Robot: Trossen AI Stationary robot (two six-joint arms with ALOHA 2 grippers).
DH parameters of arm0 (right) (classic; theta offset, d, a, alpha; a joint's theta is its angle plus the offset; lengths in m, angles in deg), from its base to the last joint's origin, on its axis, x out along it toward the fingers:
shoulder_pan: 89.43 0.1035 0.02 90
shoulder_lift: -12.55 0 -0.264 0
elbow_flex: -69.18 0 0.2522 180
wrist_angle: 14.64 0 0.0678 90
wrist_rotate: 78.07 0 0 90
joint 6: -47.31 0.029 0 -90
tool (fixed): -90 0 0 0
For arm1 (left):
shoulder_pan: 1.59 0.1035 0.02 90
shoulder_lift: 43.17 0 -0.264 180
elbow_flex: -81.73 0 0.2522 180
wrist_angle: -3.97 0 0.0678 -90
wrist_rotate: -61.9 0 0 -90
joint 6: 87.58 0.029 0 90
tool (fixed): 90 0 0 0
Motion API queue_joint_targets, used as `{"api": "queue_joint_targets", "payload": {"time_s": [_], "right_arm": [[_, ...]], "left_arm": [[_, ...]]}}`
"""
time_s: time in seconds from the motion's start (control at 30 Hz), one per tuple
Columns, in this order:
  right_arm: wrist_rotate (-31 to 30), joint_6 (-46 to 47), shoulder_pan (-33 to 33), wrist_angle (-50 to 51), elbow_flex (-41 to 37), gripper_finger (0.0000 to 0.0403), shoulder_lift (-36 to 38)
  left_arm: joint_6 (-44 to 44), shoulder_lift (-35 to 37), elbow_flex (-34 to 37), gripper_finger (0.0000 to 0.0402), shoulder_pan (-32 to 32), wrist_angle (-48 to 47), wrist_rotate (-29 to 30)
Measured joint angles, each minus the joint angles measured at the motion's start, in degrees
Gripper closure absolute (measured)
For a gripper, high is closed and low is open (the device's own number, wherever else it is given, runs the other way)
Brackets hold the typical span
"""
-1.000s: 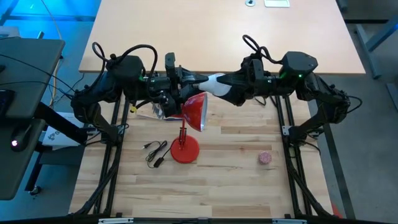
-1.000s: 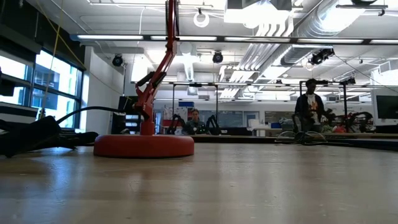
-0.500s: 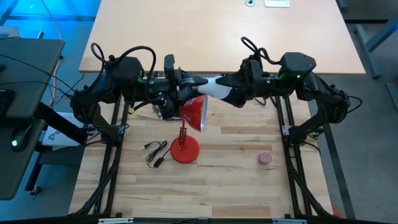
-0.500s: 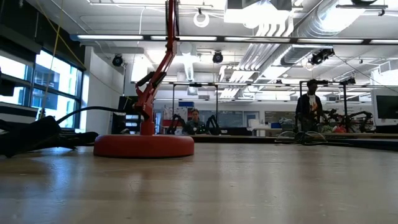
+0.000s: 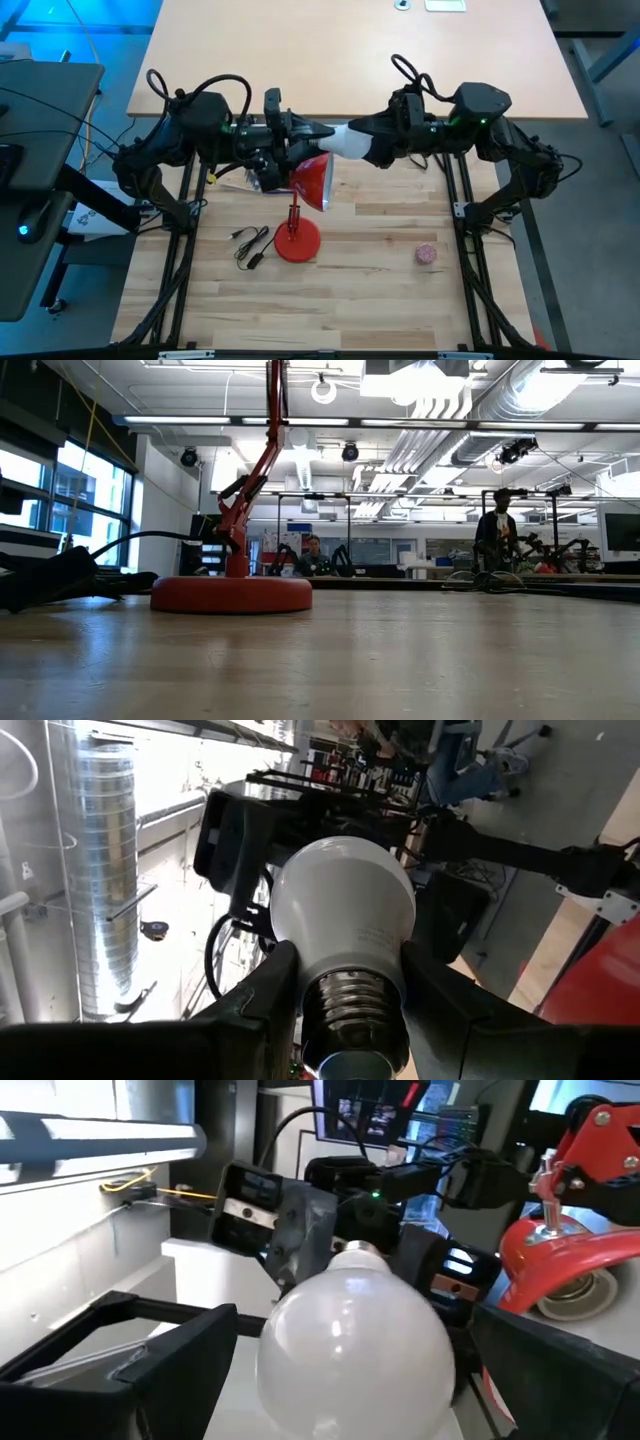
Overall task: Screw lightbulb
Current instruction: Insert the lightbulb on the lamp
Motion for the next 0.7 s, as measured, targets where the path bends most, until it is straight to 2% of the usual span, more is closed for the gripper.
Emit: {"api": "queue_joint_targets", "payload": {"time_s": [0.43, 0.7], "right_arm": [[3.64, 1.01, 0.0, -3.36, 0.01, 0.0009, -1.52], [3.15, -0.07, -0.43, -3.62, 0.02, 0.0009, -1.9]], "left_arm": [[-1.33, -0.3, -0.04, 0.0274, 1.57, -0.19, 0.18], [-1.05, -0.7, -0.04, 0.0274, 1.51, -0.07, 0.44]]}}
